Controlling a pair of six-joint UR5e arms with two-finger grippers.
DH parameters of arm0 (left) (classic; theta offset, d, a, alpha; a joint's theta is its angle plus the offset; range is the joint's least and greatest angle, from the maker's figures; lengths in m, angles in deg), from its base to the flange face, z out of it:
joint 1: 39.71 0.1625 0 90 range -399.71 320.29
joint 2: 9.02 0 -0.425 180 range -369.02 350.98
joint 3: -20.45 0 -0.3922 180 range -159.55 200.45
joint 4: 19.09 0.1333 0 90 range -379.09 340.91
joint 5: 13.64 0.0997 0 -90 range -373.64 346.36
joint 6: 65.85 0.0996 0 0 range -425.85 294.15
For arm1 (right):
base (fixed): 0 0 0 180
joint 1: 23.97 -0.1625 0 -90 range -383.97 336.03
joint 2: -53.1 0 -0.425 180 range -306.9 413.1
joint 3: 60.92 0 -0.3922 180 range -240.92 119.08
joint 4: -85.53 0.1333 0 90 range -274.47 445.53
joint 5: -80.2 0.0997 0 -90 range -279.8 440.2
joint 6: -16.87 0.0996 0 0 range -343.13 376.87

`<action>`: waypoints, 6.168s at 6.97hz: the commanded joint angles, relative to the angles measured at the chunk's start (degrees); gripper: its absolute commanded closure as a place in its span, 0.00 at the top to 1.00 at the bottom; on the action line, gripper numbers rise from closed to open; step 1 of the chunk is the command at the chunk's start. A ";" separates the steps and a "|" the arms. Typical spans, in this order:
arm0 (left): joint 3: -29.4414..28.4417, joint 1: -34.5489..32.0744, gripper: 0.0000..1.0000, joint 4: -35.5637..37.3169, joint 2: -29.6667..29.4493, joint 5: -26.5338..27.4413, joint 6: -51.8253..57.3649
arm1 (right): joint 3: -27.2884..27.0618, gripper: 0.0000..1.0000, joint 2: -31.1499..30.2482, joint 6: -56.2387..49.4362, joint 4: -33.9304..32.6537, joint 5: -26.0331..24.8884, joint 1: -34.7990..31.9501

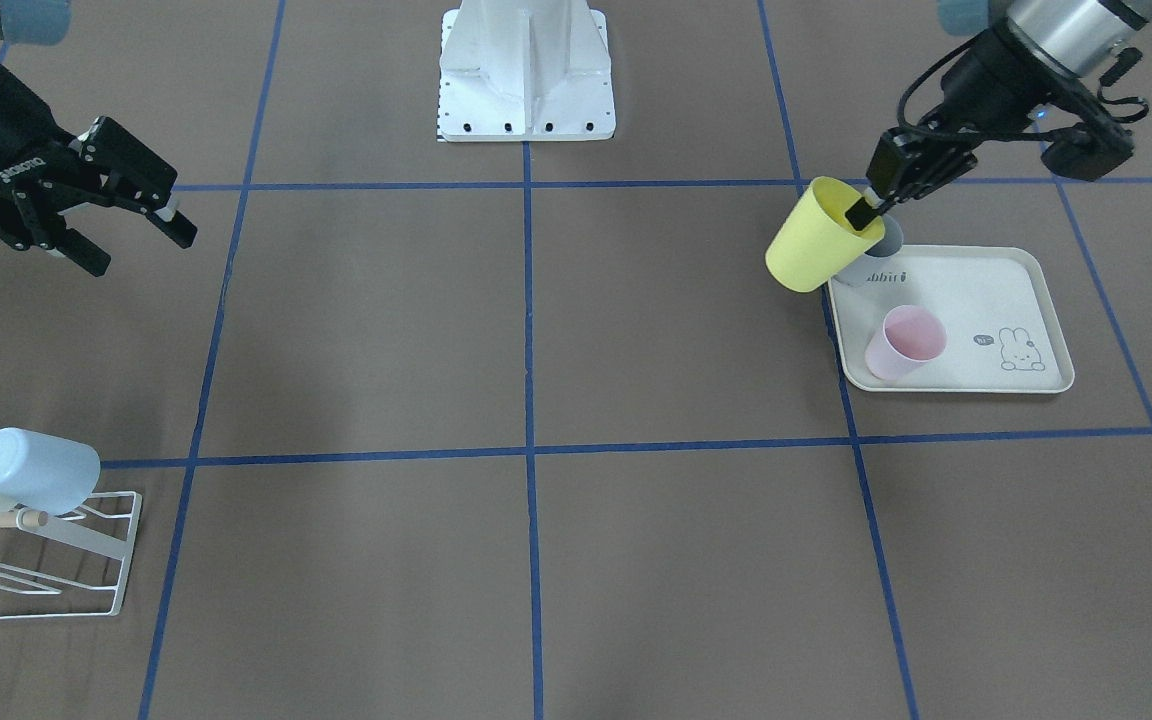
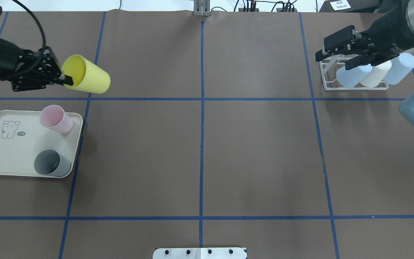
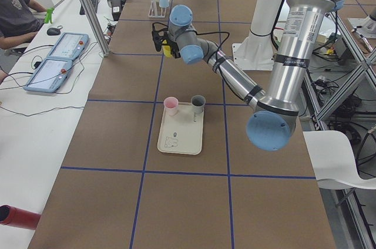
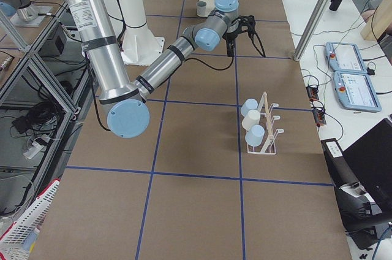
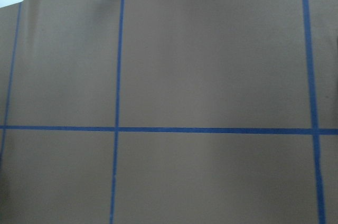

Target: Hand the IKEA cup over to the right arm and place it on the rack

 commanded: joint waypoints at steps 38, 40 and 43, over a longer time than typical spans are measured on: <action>-17.17 -4.83 1.00 -32.26 3.80 4.35 -5.24 | 20.69 0.30 7.16 24.68 51.12 -10.00 6.52; -16.90 -6.09 1.00 -25.03 5.65 4.35 5.39 | 19.03 0.29 7.34 14.30 36.52 -6.54 -0.17; -16.20 -7.41 1.00 -18.34 7.94 4.44 12.56 | 14.29 0.29 7.34 -11.23 8.25 -4.07 -7.92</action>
